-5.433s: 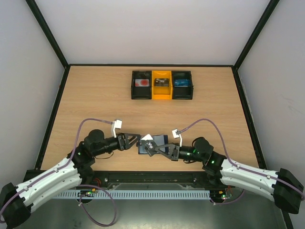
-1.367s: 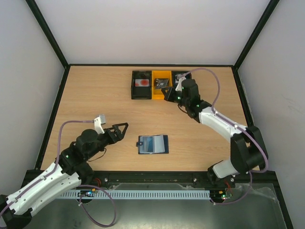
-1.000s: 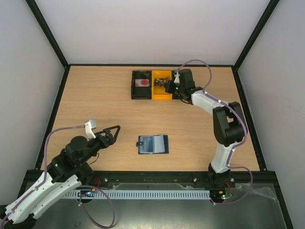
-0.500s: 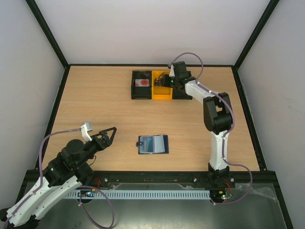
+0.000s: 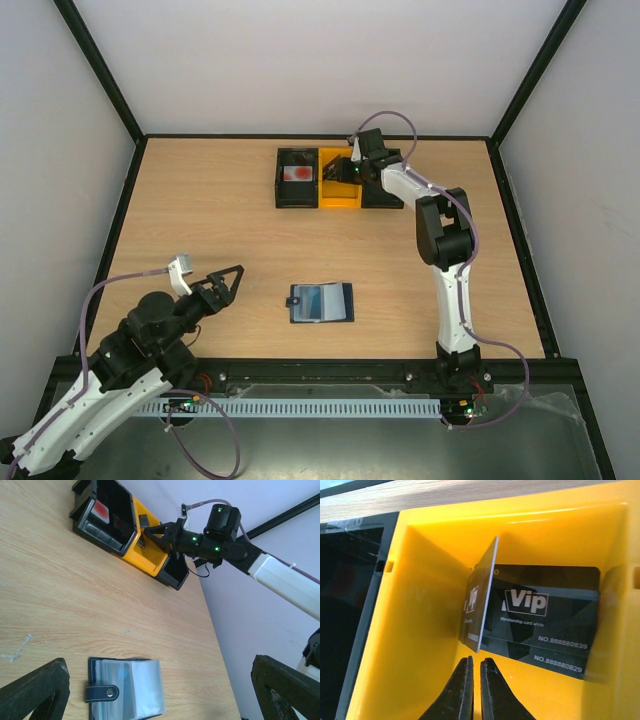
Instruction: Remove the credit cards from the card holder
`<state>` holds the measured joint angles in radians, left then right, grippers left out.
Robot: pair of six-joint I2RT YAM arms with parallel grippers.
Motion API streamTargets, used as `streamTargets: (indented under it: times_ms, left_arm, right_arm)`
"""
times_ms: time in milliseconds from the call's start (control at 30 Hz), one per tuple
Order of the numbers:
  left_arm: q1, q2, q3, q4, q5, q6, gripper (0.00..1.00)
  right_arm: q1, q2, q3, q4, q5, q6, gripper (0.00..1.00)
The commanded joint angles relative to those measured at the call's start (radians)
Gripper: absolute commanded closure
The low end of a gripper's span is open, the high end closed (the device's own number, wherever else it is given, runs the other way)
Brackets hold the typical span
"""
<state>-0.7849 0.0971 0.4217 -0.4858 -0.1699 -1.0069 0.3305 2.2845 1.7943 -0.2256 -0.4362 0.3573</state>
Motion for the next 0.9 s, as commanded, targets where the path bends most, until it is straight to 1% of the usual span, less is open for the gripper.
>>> streamTargets:
  times_ms: [0, 100, 233, 467, 533, 700, 800, 867]
  left_arm:
    - [0.004, 0.006, 0.045, 0.004, -0.008, 0.011, 0.0]
    - [0.004, 0.004, 0.048, -0.008, -0.004, 0.016, 0.0]
    - [0.004, 0.001, 0.042, -0.014, 0.004, 0.008, 0.0]
    - [0.004, 0.003, 0.053, -0.005, 0.013, -0.001, 0.0]
    - [0.004, 0.006, 0.053, 0.001, 0.006, -0.001, 0.0]
    - [0.004, 0.029, 0.055, 0.014, -0.013, 0.008, 0.0]
    - [0.004, 0.044, 0.054, 0.026, -0.017, 0.017, 0.0]
    - [0.004, 0.058, 0.056, 0.034, -0.02, 0.024, 0.0]
  right_arm:
    - [-0.012, 0.012, 0.051, -0.06, 0.066, -0.017, 0.93]
    - [-0.017, 0.016, 0.083, -0.092, 0.096, -0.022, 0.88]
    - [-0.021, 0.021, 0.135, -0.139, 0.135, -0.023, 0.84]
    - [-0.021, -0.029, 0.144, -0.161, 0.135, 0.013, 0.83]
    - [-0.02, -0.04, 0.133, -0.146, 0.103, 0.032, 0.84]
    - [-0.005, -0.076, 0.05, -0.066, 0.037, 0.078, 0.97]
    - [0.011, -0.101, 0.004, -0.021, 0.037, 0.09, 0.98]
    - [0.018, -0.097, 0.001, -0.012, 0.038, 0.096, 0.98]
